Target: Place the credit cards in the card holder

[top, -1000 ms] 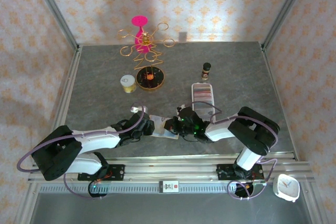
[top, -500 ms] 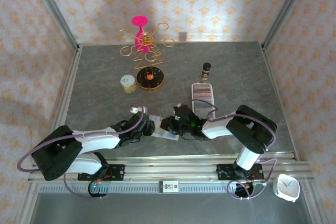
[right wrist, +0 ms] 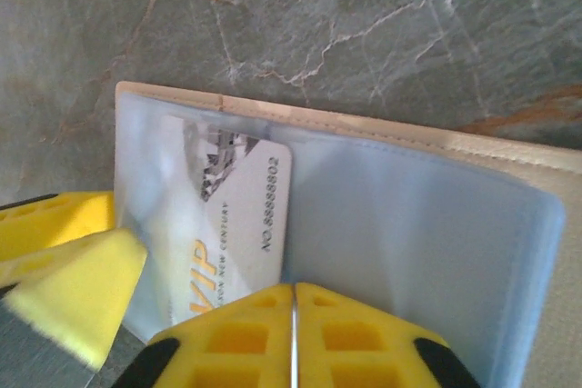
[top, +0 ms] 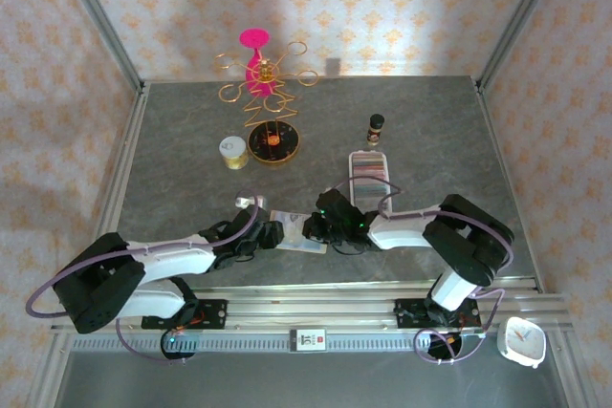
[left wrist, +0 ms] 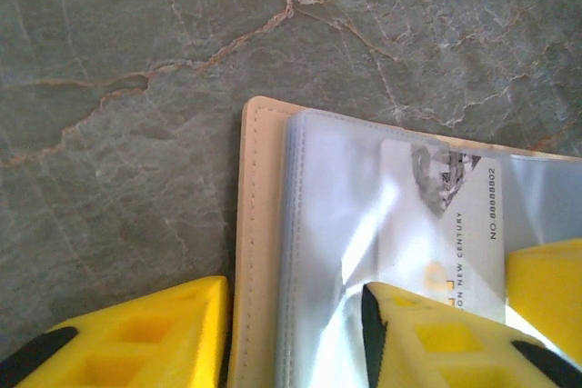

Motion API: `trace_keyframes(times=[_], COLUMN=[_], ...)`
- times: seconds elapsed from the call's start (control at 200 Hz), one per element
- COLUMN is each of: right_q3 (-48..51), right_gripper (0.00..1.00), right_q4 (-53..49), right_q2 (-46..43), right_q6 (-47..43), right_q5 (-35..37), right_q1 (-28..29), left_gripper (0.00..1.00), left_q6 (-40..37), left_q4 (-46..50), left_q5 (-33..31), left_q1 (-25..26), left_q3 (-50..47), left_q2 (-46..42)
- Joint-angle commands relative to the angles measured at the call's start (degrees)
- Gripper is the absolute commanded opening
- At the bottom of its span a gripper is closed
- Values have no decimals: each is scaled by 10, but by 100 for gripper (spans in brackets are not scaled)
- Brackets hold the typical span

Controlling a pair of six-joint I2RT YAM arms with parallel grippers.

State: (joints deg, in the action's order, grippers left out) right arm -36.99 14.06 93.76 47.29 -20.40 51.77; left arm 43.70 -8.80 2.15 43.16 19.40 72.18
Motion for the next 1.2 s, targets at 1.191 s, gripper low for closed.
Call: trace_keyframes(times=[1.191], right_q3=[3], right_gripper=[4], right_q4=[61], right_q2=[53], right_q6=[9], right_q5=[-11], right_q1=[14], left_gripper=[44], left_q6=[40], left_q4=[-92], left_q5=[139], left_q1=[-25], left_q3=[-65], left_q2=[-59])
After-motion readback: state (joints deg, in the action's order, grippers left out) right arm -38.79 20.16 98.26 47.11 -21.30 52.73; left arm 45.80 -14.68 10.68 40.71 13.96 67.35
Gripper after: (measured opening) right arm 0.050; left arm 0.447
